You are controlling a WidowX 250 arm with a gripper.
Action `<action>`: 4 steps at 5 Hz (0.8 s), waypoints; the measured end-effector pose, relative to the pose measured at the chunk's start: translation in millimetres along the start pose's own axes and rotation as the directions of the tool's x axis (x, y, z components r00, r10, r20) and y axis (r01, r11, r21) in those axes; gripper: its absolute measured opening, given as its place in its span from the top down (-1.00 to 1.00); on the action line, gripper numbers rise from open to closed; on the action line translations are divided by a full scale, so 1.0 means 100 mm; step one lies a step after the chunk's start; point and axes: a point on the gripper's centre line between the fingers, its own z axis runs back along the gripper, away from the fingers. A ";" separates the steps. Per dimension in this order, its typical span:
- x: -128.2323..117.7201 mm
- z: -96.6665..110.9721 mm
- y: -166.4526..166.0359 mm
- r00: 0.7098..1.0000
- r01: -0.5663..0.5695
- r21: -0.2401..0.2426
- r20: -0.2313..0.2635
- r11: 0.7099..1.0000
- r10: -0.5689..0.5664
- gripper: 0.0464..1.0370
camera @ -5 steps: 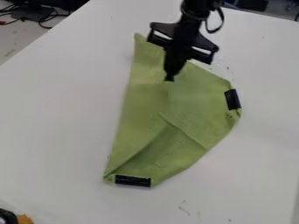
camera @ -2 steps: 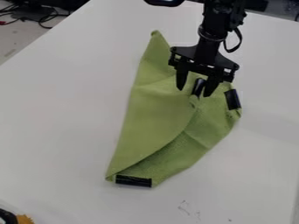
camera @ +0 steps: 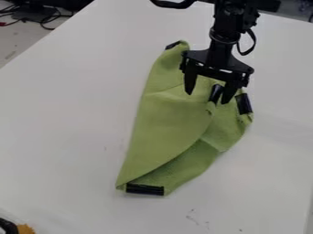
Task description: Fold the cloth from left side
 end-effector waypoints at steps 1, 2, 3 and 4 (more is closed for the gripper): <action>-0.01 -0.01 -0.05 1.000 0.013 -0.014 0.017 1.000 -0.012 -0.93; 0.04 0.05 -0.09 0.999 0.042 -0.024 0.029 0.999 -0.041 -0.93; 0.17 0.19 -0.09 0.996 0.081 -0.027 0.051 0.996 -0.079 -0.93; 0.17 0.23 -0.02 0.996 0.073 -0.016 0.049 0.997 -0.072 -0.93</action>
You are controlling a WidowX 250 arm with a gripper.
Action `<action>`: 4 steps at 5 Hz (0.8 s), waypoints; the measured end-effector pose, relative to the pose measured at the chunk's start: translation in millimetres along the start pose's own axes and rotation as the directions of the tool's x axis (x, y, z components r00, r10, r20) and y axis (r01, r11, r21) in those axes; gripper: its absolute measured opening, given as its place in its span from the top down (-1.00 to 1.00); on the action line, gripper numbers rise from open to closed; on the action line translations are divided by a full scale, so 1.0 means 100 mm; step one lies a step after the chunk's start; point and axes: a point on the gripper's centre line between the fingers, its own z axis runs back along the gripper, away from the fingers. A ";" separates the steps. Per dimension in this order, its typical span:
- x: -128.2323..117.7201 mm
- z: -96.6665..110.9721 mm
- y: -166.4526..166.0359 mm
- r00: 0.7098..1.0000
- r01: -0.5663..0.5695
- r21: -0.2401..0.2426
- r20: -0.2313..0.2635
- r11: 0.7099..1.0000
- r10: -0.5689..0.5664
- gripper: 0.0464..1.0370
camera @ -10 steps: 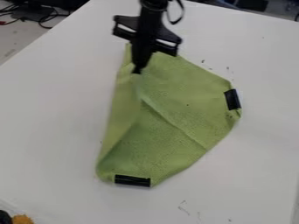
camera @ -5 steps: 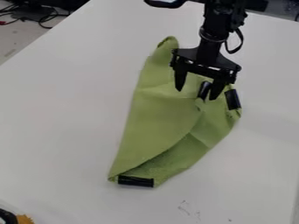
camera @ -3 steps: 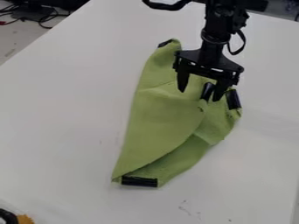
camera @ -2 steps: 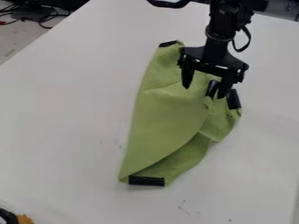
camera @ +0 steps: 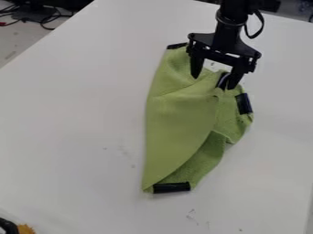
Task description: Fold the cloth from left side
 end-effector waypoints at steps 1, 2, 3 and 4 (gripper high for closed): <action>0.03 0.19 0.05 0.999 -0.017 0.000 0.046 1.000 0.017 -0.93; -0.01 0.16 0.09 0.999 -0.018 0.007 0.031 1.000 0.018 -0.93; 0.00 0.24 0.15 0.999 -0.032 0.019 0.039 0.999 0.031 -0.93; 0.04 0.32 0.16 0.999 -0.026 0.020 0.042 0.999 0.025 -0.93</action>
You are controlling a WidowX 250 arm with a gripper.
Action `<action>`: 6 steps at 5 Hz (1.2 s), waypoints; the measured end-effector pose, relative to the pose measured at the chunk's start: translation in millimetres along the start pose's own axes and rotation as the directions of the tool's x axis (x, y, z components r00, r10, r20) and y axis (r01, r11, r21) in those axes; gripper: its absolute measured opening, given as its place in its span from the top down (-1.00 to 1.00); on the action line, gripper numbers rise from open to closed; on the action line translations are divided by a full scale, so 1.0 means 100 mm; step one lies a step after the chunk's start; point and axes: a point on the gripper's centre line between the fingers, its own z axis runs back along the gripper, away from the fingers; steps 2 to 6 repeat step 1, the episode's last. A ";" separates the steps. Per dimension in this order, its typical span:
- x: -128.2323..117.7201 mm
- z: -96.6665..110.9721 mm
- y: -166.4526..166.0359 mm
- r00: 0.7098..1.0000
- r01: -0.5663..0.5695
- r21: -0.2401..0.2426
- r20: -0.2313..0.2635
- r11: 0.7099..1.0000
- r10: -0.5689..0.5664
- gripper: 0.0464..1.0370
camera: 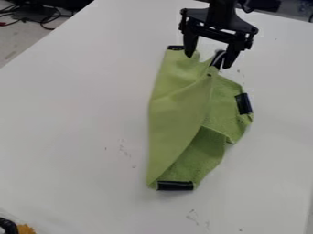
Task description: Fold the cloth from left side
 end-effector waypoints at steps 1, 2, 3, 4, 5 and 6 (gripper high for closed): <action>0.02 0.01 -0.01 1.000 0.012 -0.007 0.002 1.000 -0.012 -0.93; 0.02 0.01 -0.01 1.000 0.012 -0.007 0.002 1.000 -0.012 -0.93; 0.02 0.01 -0.01 1.000 0.012 -0.007 0.002 1.000 -0.012 -0.93; 0.02 0.01 -0.01 1.000 0.012 -0.007 0.002 1.000 -0.012 -0.93; 0.02 0.01 -0.01 1.000 0.012 -0.007 0.002 1.000 -0.012 -0.93; 0.02 0.01 -0.01 1.000 0.012 -0.007 0.002 1.000 -0.012 -0.93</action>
